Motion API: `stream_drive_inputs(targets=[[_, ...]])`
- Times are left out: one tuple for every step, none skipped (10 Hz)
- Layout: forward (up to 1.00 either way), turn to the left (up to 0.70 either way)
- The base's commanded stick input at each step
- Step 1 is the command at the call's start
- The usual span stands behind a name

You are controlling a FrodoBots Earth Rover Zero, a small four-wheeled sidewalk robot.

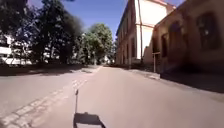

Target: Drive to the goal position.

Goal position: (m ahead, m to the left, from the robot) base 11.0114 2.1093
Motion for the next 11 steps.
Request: stream_drive_inputs(targets=[[0.7, 0.0], [0.7, 0.0], [0.7, 0.0], [0.7, 0.0], [0.7, 0.0], [0.7, 0.0], [0.7, 0.0], [0.7, 0.0], [0.7, 0.0], [0.7, 0.0], [0.7, 0.0]])
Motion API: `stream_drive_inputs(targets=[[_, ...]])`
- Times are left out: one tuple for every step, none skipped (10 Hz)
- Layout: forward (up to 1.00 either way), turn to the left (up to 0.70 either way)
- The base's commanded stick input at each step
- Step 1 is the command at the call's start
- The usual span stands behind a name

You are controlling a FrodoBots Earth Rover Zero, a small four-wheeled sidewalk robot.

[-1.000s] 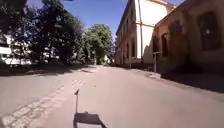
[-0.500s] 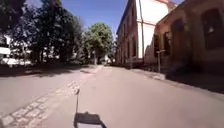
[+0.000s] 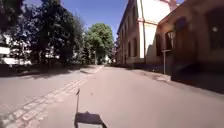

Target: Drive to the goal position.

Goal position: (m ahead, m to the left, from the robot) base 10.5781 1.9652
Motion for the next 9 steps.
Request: stream_drive_inputs(targets=[[0.7, 0.04], [0.7, 0.09], [0.7, 0.12], [0.7, 0.12], [0.7, 0.12], [0.7, 0.12], [0.7, 0.08], [0.7, 0.03], [0.7, 0.0]])
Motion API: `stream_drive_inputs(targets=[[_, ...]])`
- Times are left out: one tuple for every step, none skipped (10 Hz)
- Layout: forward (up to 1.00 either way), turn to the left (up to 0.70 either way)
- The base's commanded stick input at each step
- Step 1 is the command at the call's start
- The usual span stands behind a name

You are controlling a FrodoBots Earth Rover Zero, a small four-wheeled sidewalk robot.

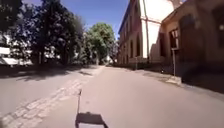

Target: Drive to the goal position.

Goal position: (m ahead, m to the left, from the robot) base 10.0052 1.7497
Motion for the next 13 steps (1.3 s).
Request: stream_drive_inputs(targets=[[0.7, 0.0], [0.7, 0.0], [0.7, 0.0], [0.7, 0.0], [0.7, 0.0], [0.7, 0.0], [0.7, 0.0], [0.7, 0.01], [0.7, 0.02], [0.7, 0.06], [0.7, 0.12], [0.7, 0.14], [0.7, 0.11]])
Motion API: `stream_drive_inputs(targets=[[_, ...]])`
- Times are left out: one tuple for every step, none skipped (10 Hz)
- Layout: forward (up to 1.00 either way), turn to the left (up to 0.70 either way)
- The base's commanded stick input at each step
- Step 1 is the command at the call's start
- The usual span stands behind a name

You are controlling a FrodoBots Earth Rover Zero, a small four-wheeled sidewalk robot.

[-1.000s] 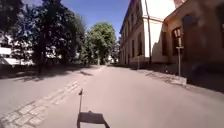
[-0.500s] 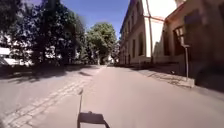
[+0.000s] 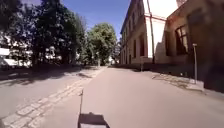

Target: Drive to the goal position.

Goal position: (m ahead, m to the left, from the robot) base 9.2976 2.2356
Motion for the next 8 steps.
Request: stream_drive_inputs(targets=[[0.7, 0.05], [0.7, 0.01], [0.7, 0.0], [0.7, 0.0], [0.7, 0.0], [0.7, 0.0], [0.7, 0.0], [0.7, 0.0]])
